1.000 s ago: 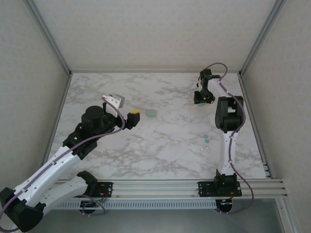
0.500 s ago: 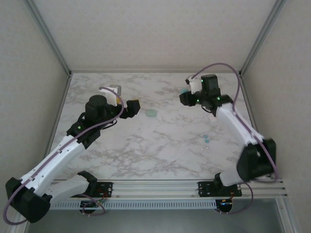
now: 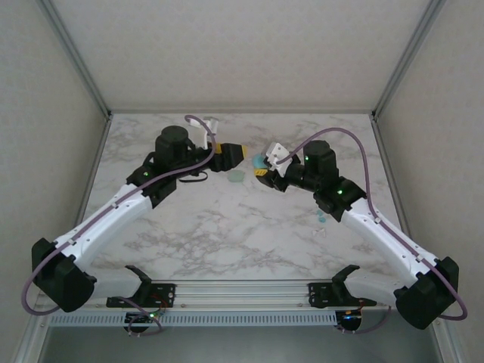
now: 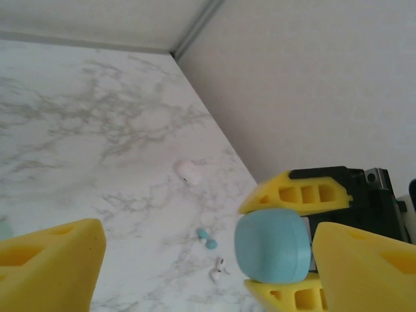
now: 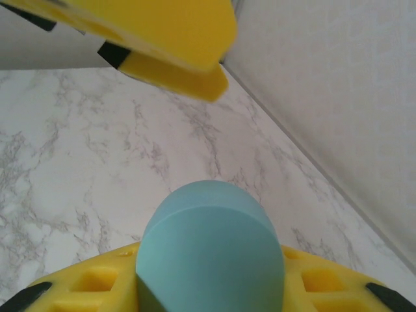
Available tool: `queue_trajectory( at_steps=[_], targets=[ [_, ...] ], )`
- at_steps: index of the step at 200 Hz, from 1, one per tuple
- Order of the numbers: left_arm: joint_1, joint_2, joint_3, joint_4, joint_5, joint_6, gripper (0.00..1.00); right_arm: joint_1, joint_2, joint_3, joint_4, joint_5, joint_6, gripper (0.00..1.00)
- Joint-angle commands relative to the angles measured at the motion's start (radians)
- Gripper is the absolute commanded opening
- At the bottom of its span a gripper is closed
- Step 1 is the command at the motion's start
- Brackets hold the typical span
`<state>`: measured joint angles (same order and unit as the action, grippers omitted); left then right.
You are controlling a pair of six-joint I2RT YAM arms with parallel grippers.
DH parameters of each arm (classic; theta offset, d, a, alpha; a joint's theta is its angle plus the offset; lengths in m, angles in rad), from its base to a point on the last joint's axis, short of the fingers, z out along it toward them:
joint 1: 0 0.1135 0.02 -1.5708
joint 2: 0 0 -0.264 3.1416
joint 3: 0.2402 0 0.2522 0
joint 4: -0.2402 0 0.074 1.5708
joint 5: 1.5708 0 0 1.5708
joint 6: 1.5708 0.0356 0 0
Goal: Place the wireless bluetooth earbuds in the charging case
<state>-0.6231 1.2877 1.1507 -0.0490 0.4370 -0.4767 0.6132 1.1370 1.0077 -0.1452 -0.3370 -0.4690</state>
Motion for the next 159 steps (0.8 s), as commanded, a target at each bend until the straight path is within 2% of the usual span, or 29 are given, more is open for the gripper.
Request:
queue_trajectory(
  at_steps=[1, 58, 128, 159],
  targets=[
    [-0.019, 0.028, 0.047, 0.009, 0.068, -0.012, 0.79, 0.011, 0.004, 0.006, 0.041, 0.003, -0.044, 0.28],
    [-0.047, 0.086, 0.104, -0.025, 0.152, 0.024, 0.74, 0.012, 0.022, 0.028, 0.057, -0.030, -0.022, 0.29],
    [-0.058, 0.129, 0.122, -0.057, 0.185, 0.033, 0.65, 0.015, 0.026, 0.017, 0.111, -0.026, 0.033, 0.30],
    [-0.062, 0.133, 0.132, -0.085, 0.183, 0.034, 0.51, 0.019, 0.024, 0.019, 0.103, -0.028, 0.027, 0.31]
  ],
)
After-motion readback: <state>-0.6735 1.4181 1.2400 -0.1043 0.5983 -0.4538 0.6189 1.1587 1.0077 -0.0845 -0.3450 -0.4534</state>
